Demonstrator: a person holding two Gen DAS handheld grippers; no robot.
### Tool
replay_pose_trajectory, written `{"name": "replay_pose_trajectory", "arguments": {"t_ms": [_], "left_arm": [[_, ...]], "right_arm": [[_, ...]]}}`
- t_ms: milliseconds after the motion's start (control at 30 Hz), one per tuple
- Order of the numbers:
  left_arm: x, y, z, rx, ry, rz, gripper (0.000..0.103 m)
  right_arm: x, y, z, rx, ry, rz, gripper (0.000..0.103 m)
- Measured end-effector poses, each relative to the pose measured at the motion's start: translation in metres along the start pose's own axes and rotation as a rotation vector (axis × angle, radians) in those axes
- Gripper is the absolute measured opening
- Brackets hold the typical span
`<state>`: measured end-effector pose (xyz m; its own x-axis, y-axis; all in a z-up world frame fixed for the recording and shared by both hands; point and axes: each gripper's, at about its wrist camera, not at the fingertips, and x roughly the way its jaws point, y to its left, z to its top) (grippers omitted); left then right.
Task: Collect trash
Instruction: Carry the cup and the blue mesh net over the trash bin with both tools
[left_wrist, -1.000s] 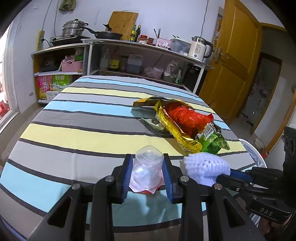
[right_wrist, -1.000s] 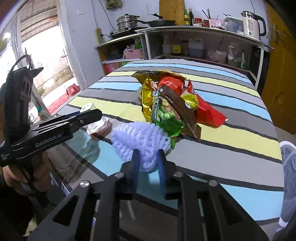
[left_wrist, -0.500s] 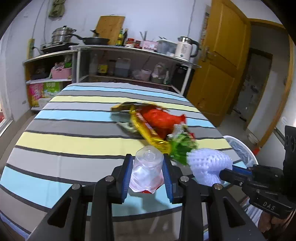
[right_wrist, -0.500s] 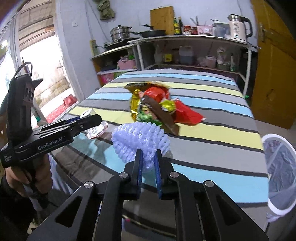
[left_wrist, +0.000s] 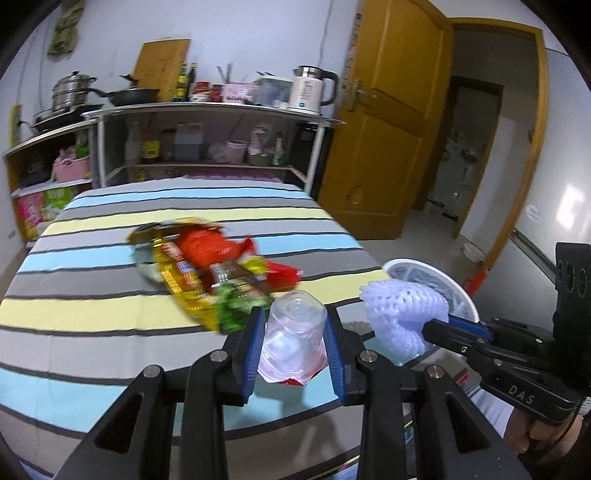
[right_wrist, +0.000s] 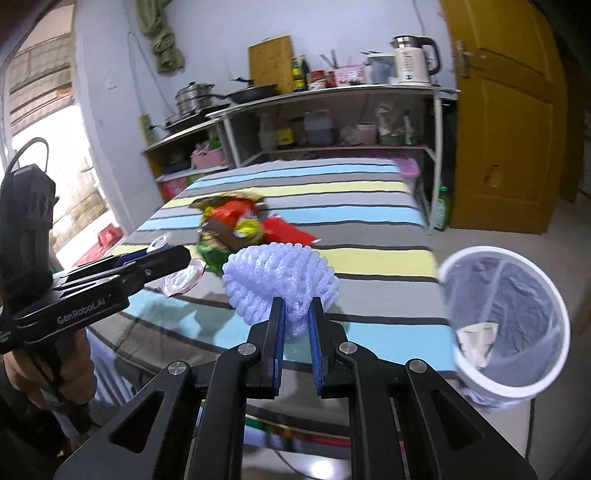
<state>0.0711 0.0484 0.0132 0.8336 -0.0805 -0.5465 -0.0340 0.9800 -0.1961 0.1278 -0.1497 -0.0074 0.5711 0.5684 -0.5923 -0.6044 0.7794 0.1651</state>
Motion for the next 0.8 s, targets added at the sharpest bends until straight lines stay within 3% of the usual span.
{"name": "replay_pose_trajectory", "arguments": {"t_ms": [800], "left_arm": [[0.071,-0.115,0.037,0.135,0.034,-0.216,0.033]], "right_arm": [[-0.039,-0.119,-0.009,0.179,-0.066,-0.245,0.013]]}}
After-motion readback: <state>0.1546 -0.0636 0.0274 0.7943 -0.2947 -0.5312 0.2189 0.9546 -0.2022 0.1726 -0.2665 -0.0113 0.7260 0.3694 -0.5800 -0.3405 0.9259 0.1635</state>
